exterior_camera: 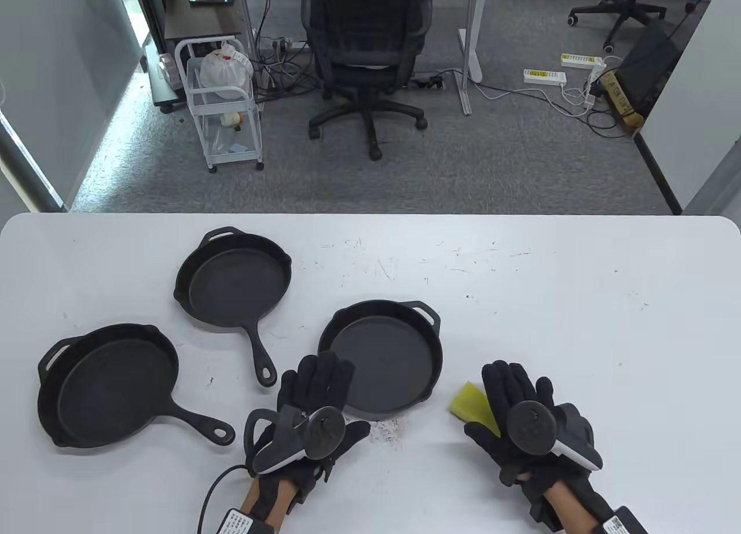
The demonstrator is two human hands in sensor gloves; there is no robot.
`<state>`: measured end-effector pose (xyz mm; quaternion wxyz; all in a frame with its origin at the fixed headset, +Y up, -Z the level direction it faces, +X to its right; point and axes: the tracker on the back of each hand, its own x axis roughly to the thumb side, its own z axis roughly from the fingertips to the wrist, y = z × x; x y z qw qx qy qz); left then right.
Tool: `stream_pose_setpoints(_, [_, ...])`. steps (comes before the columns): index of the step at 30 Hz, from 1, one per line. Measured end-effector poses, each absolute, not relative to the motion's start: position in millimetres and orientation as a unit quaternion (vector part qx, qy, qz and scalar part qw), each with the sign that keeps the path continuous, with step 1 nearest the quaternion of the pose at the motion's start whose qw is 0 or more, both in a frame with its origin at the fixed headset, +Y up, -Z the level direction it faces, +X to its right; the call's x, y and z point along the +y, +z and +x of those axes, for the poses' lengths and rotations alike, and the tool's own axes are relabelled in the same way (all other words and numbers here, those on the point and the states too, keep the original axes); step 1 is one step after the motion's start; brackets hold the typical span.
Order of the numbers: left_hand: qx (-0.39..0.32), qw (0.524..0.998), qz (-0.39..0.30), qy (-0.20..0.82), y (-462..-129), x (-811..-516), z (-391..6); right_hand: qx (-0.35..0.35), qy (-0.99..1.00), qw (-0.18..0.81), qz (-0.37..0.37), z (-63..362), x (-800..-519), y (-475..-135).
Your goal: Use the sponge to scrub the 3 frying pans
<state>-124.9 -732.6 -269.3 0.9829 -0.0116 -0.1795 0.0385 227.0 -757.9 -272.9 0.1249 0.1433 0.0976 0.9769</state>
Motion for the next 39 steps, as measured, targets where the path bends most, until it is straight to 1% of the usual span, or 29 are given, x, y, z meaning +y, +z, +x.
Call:
stream_pose_setpoints(3, [-0.179,0.983,-0.026,0.033,-270.2,-734.6,-124.7,0.101,0.977,0.123,0.143,226.5,-757.9,-272.8])
stream_pose_setpoints(8, [-0.178,0.983,-0.011,0.038,-269.1,-732.1,-124.4,0.11,0.978,0.112,0.135,226.5,-758.4,-273.5])
stream_pose_setpoints(15, [-0.175,0.984,-0.015,0.03,-269.2,-731.7,-124.8,0.154,0.98,0.049,0.114,220.3,-768.6,-279.6])
stream_pose_setpoints(18, [-0.17,0.985,-0.014,0.029,-269.4,-730.2,-126.4,0.116,0.987,0.0,0.111,214.7,-767.0,-279.1])
stream_pose_setpoints(19, [-0.167,0.985,-0.012,0.029,-269.6,-730.1,-126.9,0.103,0.988,-0.001,0.114,213.5,-764.9,-278.2])
stream_pose_setpoints(21, [-0.162,0.986,-0.013,0.025,-270.6,-729.5,-128.4,0.079,0.989,0.013,0.121,213.3,-759.9,-275.9])
stream_pose_setpoints(27, [-0.115,0.993,-0.021,0.008,-276.3,-727.9,-141.0,-0.023,0.99,0.067,0.122,223.8,-734.9,-261.0])
stream_pose_setpoints(30, [-0.096,0.995,-0.031,-0.012,-278.6,-728.7,-144.0,-0.035,0.99,0.073,0.119,227.3,-729.8,-257.3])
stream_pose_setpoints(34, [-0.076,0.995,-0.042,-0.045,-281.2,-732.7,-142.2,-0.034,0.99,0.073,0.118,227.6,-729.7,-257.4])
stream_pose_setpoints(39, [-0.074,0.993,-0.051,-0.079,-284.8,-740.1,-136.9,-0.029,0.99,0.071,0.119,226.9,-729.4,-257.4])
